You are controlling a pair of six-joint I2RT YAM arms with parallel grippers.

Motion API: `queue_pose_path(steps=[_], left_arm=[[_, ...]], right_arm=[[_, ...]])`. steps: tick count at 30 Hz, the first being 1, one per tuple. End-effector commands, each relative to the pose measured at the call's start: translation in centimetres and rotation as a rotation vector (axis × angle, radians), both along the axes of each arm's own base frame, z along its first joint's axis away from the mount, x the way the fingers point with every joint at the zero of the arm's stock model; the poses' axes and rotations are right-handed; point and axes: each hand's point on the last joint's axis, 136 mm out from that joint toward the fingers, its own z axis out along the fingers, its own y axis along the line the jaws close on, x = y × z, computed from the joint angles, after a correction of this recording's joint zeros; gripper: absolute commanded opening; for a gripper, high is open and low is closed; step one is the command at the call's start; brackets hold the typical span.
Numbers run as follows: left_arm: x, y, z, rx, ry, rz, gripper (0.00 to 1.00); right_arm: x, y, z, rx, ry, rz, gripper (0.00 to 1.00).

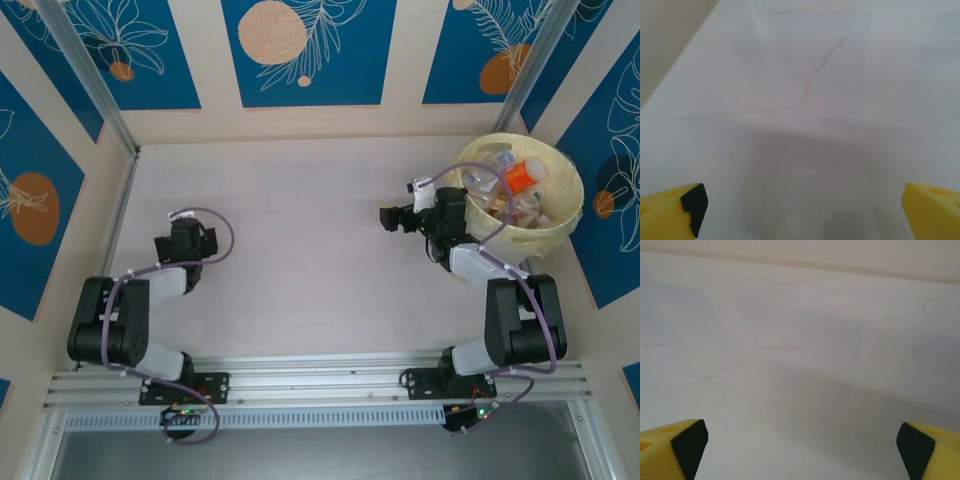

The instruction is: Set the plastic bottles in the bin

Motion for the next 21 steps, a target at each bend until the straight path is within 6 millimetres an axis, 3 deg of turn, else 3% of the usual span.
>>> queue_pose_path(steps=[1, 4, 8, 15, 17, 21], left_arm=[[2.4, -3.0, 2.1, -0.032, -0.111, -0.195, 1.0], [0.9, -5.1, 2.1, -0.034, -0.232, -0.326, 1.0], [0.6, -2.6, 2.0, -0.009, -0.253, -0.167, 1.0], [0.8, -3.1, 1.9, 0.017, -0.237, -0.172, 1.0], [0.8, -3.2, 2.0, 0.016, -0.24, -0.176, 1.0], [0.8, -3.5, 1.9, 0.014, -0.237, -0.196, 1.0]], right_arm=[[-1.2, -1.7, -3.6, 0.068, 0.077, -0.031, 0.99], [-1.6, -2.4, -3.6, 0.106, 0.044, -0.037, 0.99], [-2.2, -2.4, -3.8, 0.108, -0.008, -0.033, 0.99], [-3.6, -3.5, -4.6, 0.102, -0.113, -0.106, 0.99], [-3.0, -3.2, -4.8, 0.098, -0.092, -0.094, 0.99], [-1.9, -4.7, -5.3, 0.081, -0.03, -0.203, 0.99]])
